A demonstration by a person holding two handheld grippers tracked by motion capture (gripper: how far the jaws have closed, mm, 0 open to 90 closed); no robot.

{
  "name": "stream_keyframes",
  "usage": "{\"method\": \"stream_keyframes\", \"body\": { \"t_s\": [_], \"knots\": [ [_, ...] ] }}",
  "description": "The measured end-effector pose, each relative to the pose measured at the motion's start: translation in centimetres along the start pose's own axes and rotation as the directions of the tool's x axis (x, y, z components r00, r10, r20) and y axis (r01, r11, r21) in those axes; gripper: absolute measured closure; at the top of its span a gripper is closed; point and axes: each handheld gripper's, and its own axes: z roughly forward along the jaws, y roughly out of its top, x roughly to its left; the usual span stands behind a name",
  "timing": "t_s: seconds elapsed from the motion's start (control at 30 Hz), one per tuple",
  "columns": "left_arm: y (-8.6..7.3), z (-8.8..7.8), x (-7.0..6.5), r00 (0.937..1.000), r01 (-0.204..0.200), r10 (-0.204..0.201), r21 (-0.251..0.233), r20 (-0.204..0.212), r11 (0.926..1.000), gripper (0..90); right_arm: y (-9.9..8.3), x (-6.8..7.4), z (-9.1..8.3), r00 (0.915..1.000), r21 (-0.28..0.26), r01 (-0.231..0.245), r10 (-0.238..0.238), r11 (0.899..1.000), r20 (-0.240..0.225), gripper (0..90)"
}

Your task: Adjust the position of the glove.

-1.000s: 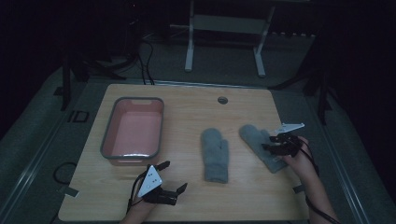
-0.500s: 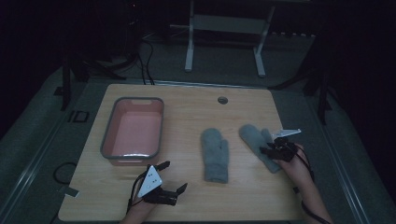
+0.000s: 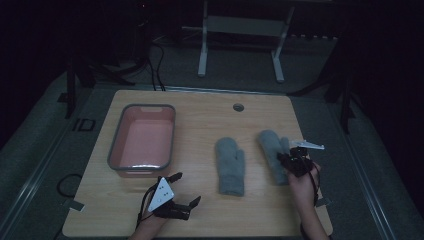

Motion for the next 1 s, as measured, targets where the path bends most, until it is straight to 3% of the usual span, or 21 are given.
{"method": "stream_keyframes", "body": {
  "t_s": [0.17,0.33,0.47,0.57,0.67,0.83,0.93,1.0],
  "knots": [
    [0.1,0.0,-0.1,1.0,0.0,0.0,-0.003,-0.003,1.0,2.2,0.2,2.5,-0.4,0.9965,-0.017,-0.084,0.084,0.996,-0.008,80.6],
    [0.2,-0.1,-0.3,0.9999,-0.009,0.009,-0.009,0.006,0.9999,2.2,0.2,4.8,-0.3,0.9954,-0.028,-0.095,0.096,0.995,0.009,80.6],
    [0.4,-0.1,-0.5,0.9998,-0.016,0.016,-0.014,0.008,0.9998,2.2,0.3,5.9,-0.6,0.9919,-0.037,-0.127,0.127,0.991,-0.011,80.6],
    [0.6,0.0,-0.7,0.9999,-0.013,0.013,-0.014,0.008,0.9998,2.1,0.3,7.4,-0.8,0.9846,-0.044,-0.174,0.172,0.984,-0.031,80.6],
    [0.8,-0.1,-0.9,0.9999,-0.012,0.012,-0.022,0.009,0.9997,2.1,0.1,8.7,-0.8,0.9831,-0.051,-0.181,0.179,0.982,-0.036,80.7],
    [1.2,-0.4,-1.2,0.9995,-0.029,0.03,-0.036,0.011,0.9989,2.2,0.0,9.7,-1.1,0.9765,-0.066,-0.215,0.213,0.974,-0.03,80.7],
    [1.6,-0.5,-1.4,0.9951,-0.099,0.098,-0.034,-0.012,0.9945,2.2,-0.4,11.0,-1.2,0.9731,-0.07,-0.229,0.226,0.971,-0.044,80.7],
    [1.8,-0.5,-1.6,0.9882,-0.153,0.153,-0.032,-0.013,0.9877,2.2,-0.6,11.7,-0.9,0.9762,-0.063,-0.216,0.214,0.974,-0.034,80.7]
  ]
}}
